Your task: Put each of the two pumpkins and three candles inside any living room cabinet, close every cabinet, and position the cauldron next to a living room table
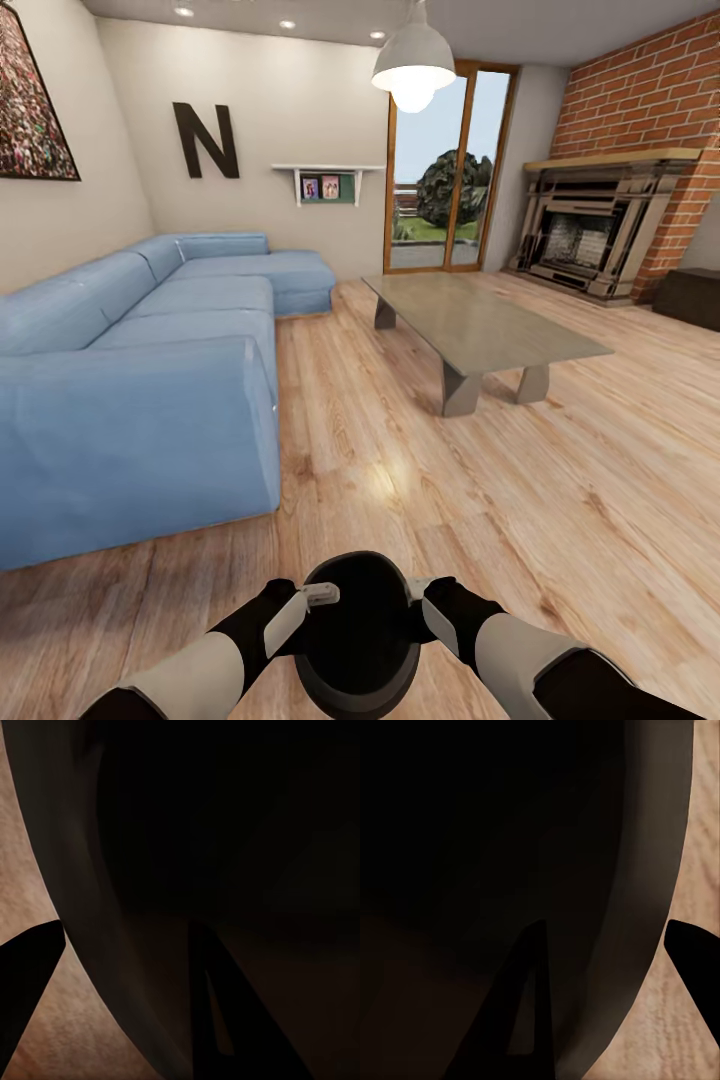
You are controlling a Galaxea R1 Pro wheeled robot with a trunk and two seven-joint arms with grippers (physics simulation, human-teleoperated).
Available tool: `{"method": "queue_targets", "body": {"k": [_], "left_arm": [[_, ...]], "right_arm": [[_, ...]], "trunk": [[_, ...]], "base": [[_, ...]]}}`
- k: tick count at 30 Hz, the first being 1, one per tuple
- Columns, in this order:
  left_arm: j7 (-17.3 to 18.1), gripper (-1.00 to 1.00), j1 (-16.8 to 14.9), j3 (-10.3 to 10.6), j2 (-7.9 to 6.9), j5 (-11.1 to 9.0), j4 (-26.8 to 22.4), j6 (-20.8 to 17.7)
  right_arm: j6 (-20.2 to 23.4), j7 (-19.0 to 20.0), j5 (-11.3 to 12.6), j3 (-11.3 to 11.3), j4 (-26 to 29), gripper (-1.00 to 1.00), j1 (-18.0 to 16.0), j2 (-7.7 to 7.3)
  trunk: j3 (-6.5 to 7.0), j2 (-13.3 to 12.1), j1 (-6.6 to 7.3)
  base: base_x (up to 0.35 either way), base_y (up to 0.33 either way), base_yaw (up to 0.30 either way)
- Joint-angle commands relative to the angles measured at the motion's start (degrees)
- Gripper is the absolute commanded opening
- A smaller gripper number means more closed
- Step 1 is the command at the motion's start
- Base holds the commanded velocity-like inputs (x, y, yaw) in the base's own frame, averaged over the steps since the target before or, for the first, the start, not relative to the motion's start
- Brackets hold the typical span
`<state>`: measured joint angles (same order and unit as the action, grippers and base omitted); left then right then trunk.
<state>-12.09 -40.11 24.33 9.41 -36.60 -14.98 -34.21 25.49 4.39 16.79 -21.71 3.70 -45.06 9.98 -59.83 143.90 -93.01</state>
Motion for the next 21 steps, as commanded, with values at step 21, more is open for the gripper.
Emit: {"method": "queue_targets", "body": {"k": [21], "left_arm": [[-0.39,-1.00,0.01,0.28,-0.01,-1.19,-0.14,-0.06]], "right_arm": [[0.35,0.18,2.29,0.88,0.17,-1.00,-0.04,0.02]], "trunk": [[1.82,0.03,0.02]], "base": [[0.000,0.000,0.000]]}}
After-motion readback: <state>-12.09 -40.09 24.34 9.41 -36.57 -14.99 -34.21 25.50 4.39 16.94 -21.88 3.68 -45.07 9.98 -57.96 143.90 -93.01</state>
